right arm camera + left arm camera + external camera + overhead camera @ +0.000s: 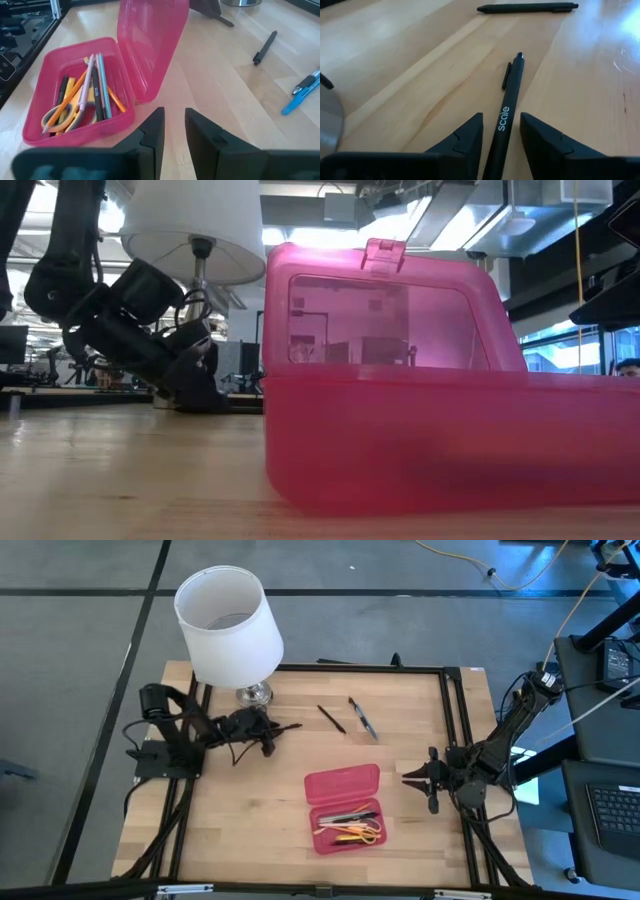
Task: Pick & place school supplies into a supply box
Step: Put the black pen into the pink supply box
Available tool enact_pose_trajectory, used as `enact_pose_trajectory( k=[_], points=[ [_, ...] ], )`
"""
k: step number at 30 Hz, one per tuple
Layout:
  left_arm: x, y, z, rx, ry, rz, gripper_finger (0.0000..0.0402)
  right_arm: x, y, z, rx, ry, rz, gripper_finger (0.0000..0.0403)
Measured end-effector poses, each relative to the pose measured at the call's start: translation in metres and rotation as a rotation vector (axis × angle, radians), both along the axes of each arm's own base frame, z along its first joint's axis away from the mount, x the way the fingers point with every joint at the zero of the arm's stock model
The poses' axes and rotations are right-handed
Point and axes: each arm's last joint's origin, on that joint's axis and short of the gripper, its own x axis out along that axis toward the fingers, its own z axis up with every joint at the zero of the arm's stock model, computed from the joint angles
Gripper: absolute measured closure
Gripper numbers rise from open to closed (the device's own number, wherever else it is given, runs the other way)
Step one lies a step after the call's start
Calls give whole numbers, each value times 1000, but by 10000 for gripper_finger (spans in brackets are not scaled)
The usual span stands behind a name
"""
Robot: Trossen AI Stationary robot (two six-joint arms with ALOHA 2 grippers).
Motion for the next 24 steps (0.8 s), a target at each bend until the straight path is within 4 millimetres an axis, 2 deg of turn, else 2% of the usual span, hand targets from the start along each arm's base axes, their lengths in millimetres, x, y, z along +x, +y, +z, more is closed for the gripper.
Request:
enact_pose_trajectory(
  k=[8,16,24],
  points=[
    [4,-10,-5,76,18,61,327,0,0,0,-20,1,9,323],
    [5,-13,-6,86,8,47,366,0,0,0,-19,1,10,323],
    [6,-14,-5,76,-1,28,374,0,0,0,-19,0,9,323]
  ],
)
